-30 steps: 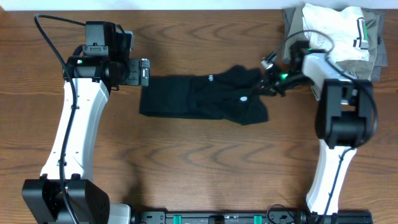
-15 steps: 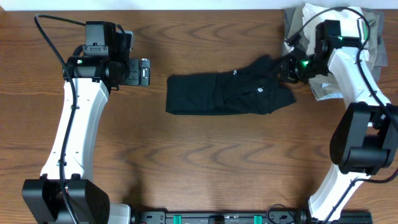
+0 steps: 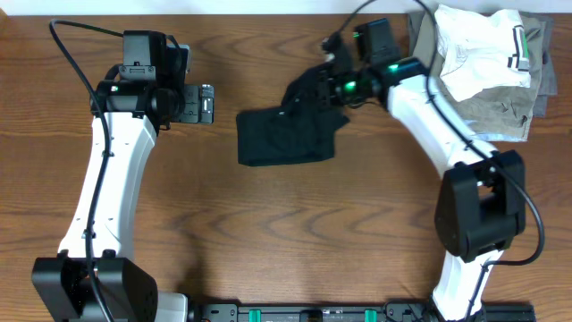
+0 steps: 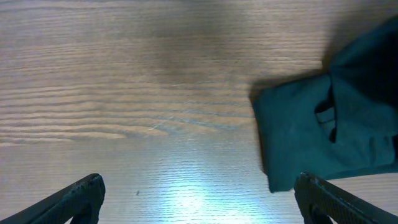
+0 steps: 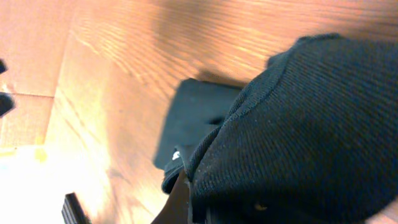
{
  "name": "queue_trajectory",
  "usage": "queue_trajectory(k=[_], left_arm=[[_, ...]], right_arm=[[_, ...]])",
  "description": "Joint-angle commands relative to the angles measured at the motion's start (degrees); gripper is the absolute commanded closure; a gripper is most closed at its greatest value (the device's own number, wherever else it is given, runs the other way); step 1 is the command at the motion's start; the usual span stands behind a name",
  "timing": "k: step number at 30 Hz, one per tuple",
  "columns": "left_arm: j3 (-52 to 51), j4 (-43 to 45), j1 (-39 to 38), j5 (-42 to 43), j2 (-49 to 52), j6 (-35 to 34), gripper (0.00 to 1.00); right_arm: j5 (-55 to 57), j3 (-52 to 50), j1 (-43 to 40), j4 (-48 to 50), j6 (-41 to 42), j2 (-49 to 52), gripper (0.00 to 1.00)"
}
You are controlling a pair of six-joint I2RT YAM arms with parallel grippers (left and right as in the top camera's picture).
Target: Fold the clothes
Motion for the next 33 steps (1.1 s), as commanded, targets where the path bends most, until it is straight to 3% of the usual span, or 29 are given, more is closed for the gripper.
queue_trajectory(k=[1,13,18,23,33], left_arm=[[1.03,-0.09,0.24,-1.99,-0.76,0.59,0.02],[1.03,0.31,0.26,-2.01,-0.76,0.57,0.02],[1.03,2.73,2.01,-4.09,-0.76,-0.17,0.02],[1.03,5.95,7.91,-6.27,-0.76,-5.22,0.02],[1.03,11.91,23.32,-4.42,-0.76,-15.21,0.02]], right_arm=[[1.18,0.57,3.43,1.95,4.74,-1.70,0.99],[11.72,0.55,13.49,5.88,4.90,-1.16,0.98],[11.78,0.55,16.94,8.96,4.90,-0.33,0.90],[12.00,0.55,20.22,10.25,4.17,0.50,0.78],[11.67,0.57,23.08,11.74,-0.26,1.40,0.74]])
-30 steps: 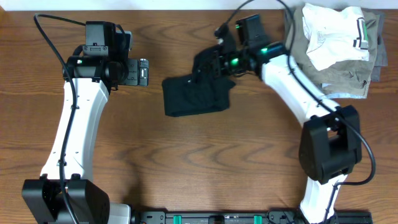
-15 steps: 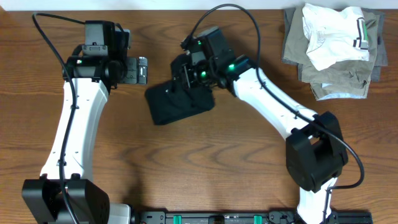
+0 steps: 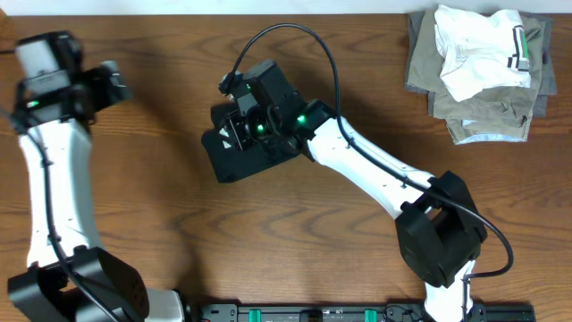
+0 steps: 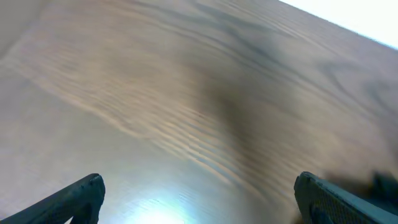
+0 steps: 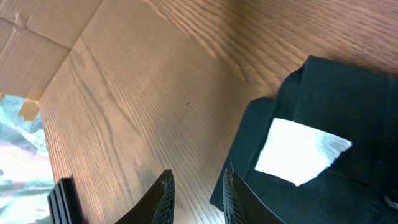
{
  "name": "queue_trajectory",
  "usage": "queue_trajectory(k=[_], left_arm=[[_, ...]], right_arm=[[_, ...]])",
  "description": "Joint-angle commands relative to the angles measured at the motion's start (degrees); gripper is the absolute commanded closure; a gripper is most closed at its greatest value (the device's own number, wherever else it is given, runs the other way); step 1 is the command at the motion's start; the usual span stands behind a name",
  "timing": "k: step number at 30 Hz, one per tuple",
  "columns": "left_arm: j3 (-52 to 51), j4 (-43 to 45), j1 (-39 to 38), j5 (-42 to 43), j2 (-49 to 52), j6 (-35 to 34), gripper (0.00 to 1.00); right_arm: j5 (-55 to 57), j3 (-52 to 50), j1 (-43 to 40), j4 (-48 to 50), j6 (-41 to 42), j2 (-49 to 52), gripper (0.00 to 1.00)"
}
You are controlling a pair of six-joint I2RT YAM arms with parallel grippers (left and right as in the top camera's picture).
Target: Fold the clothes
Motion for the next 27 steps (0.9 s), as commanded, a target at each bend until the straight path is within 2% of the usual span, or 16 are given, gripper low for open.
queue_trajectory(k=[1,5,14,19,27], left_arm=[[1.01,0.04,2.36,1.66,-0.76,-3.96,0.02],[1.01,-1.22,2.47,3.69,-0.76,-3.82,0.02],[0.94,-6.43,-1.86,5.62,-0.11,-3.10,0.02],[0.94,-10.05,-4.13,8.50,1.60,-0.50,0.02],[0.90,-12.17,-7.28,11.63,6.14,2.89,0.02]], right_arm=[[0.20,0.57,-0.13,-0.09,-2.99,1.36,0.73],[0.37,0.70,-3.04,-1.22,-3.45,1.36,0.71],[1.22,0.72,-11.52,-8.68,-7.80,1.36,0.60],[-0.20,0.72,-15.56,-12.28,-9.31,1.36,0.48],[-0.50,0.72,-17.09,-15.08,-12.90,1.36,0.37]])
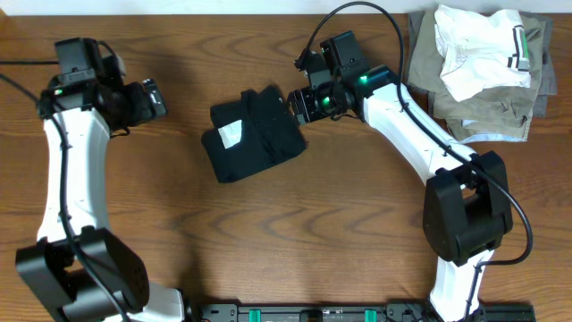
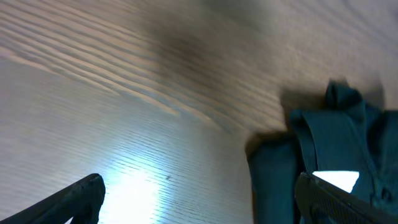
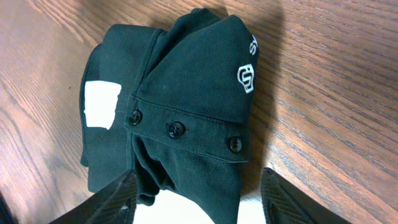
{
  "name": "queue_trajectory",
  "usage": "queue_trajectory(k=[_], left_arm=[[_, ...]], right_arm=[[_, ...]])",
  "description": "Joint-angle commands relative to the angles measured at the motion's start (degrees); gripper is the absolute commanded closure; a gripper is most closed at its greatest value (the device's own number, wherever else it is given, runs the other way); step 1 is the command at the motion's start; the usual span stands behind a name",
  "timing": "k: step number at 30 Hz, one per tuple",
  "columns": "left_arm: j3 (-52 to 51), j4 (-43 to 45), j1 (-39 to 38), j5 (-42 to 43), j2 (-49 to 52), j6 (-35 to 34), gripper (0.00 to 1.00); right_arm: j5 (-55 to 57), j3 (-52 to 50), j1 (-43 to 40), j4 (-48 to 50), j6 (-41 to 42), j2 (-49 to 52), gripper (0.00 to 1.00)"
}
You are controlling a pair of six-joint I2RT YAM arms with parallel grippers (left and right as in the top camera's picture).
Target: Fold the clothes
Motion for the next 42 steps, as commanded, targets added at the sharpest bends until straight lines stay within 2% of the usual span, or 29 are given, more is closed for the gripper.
queue_trajectory(k=[1,13,19,22,24,27,33,35,42], left_arm=[[0.90,-0.48,-1.29,1.53,2.62,2.16,0.02],[0.83,-3.82,-4.15,2.14,6.29,9.22,0.02],[-0.96,-6.21,-4.15,10.91,6.51,16.04,0.02],[-2.69,-5.46,-4.15,12.44,6.51,17.81,0.02],[-3.04,-4.79,-4.09,12.44,6.51,17.77,0.02],[-3.04,-2.60,-3.82,12.44,6.51,16.81,0.02],[-3.04,1.11,-3.87,12.46,6.51,13.55,0.02],[-3.04,1.25,-3.87,12.46,6.51,13.57,0.02],[-3.04,1.22,-3.87,12.44,6.51,13.62,0.02]], right_arm=[[-1.09,0.72,0.07,-0.09,-2.95,0.61,0.36],[0.83,0.70,0.04,0.17,-4.20,0.66,0.30],[0.13,0.70,-0.57,0.09,-4.57,0.66,0.27],[-0.83,0.70,-0.57,-0.15,-4.57,0.66,0.27],[-1.36,0.72,-0.15,-1.01,-4.55,0.66,0.29],[-1.05,0.63,1.55,-2.78,-4.52,0.70,0.39],[-0.46,0.13,5.81,-3.48,-4.39,0.76,0.76],[-0.48,0.11,7.21,-3.39,-4.37,1.20,0.84],[-0.87,0.13,10.32,-2.78,-0.98,6.14,0.85]])
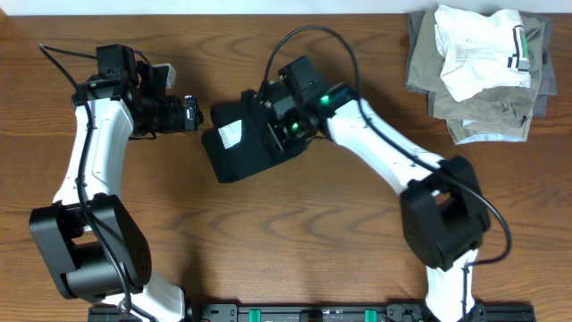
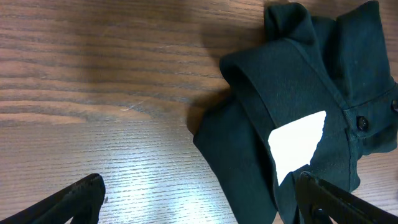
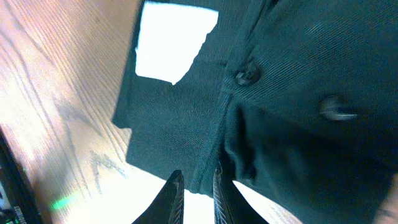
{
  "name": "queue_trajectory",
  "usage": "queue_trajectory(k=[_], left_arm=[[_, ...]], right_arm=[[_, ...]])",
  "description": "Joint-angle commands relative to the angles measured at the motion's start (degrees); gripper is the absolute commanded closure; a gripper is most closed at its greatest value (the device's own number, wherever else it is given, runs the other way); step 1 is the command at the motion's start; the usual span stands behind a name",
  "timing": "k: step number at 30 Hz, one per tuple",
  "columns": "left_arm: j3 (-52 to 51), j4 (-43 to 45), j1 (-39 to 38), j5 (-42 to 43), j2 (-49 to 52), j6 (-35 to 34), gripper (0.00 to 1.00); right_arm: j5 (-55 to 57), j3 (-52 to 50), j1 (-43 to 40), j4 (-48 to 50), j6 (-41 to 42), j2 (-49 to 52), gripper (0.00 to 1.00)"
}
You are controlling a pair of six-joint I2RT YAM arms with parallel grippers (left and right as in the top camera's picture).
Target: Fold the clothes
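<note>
A black polo shirt (image 1: 241, 143) lies folded at the table's middle left, with a white tag (image 1: 230, 135) showing on top. In the left wrist view the shirt (image 2: 280, 93) fills the right half, its tag (image 2: 297, 138) facing up. My left gripper (image 1: 194, 114) (image 2: 199, 182) stands open just left of the shirt, low over the wood. My right gripper (image 1: 273, 125) (image 3: 194, 177) is down on the shirt's right part, fingers nearly together on a fabric edge (image 3: 205, 155) by the buttons (image 3: 247, 74).
A pile of clothes (image 1: 478, 80) sits at the back right corner, a white garment (image 1: 478, 45) on top of khaki ones. Bare wood (image 1: 295, 241) runs along the front of the table.
My right gripper was open just right of the shirt; it is now on the shirt with its fingers closed on fabric. My left gripper has come nearer the shirt's left edge.
First my right gripper held a raised flap of the shirt at mid-table, the left one open beside it. Then the right gripper stood over the shirt further left, the left arm far away. Later the shirt lay folded, both grippers open; now the right grips it.
</note>
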Motion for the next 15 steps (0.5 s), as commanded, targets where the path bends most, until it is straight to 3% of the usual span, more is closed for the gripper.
queue_trajectory(k=[1,15], left_arm=[[-0.33,0.04,0.24,0.55,0.68,-0.76,0.02],[-0.33,0.00,0.24,0.55,0.68,-0.76,0.02]], right_arm=[[-0.74,0.13,0.63,0.20,2.75,4.04,0.85],[-0.46,0.13,-8.35,0.04,6.99,5.42,0.82]])
